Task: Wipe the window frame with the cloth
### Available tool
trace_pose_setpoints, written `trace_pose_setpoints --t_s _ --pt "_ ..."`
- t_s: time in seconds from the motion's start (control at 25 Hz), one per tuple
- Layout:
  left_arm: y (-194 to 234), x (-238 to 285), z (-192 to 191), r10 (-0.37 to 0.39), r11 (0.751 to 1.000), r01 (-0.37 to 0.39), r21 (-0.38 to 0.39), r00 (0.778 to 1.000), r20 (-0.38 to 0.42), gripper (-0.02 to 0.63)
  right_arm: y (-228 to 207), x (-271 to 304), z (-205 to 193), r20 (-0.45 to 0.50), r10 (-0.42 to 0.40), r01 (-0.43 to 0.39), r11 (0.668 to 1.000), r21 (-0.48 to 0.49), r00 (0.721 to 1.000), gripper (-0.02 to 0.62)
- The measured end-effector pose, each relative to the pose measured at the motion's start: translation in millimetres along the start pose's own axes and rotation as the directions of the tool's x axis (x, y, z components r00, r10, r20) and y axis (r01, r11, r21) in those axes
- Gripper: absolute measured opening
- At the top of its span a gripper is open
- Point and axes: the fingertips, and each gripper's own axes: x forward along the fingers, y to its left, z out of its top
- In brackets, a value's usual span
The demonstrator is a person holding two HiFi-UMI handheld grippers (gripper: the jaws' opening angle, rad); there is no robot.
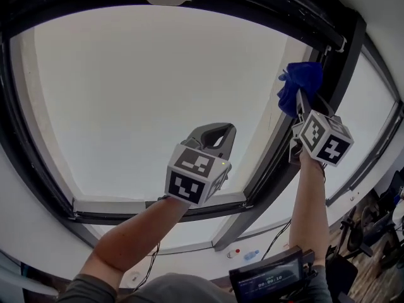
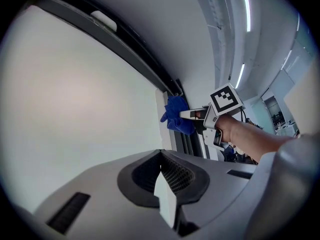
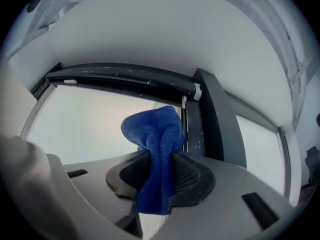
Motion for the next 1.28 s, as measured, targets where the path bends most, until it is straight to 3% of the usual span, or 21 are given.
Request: trace_pose_setpoints --t_s 0.24,0.52,0.76,0.96,1.28 --pt "0.3 17.3 27.6 -0.018 1.0 0.017 0.024 0.999 0.034 0.008 -16.0 24.2 62.6 0.072 -0.042 0.043 0.999 -0.009 0.997 0.124" --pt "1.5 19.9 29.2 -0.031 0.999 0.03 0.03 0.999 0.039 0.008 -21.0 35.7 63.4 0.041 -0.102 0.104 0.994 -0.046 0.994 0.123" --pt "2.2 10.2 -2.7 -0.041 0.999 0.041 0.007 0.999 0.006 0.008 -18.2 31.9 39.7 0.007 -0.146 0.146 0.985 -0.09 0.989 0.123" --pt "-1.1 1.1 -20.8 -0.059 0.998 0.059 -0.012 0.998 -0.017 0.008 -14.0 22.8 12.8 -0.037 -0.136 0.134 0.99 -0.053 0.99 0.123" --pt "-16.9 -22.3 -60.6 -0.089 0.996 0.089 -0.006 0.993 -0.076 0.008 1.4 -10.8 -84.1 -0.167 -0.103 0.101 0.995 -0.018 0.981 0.123"
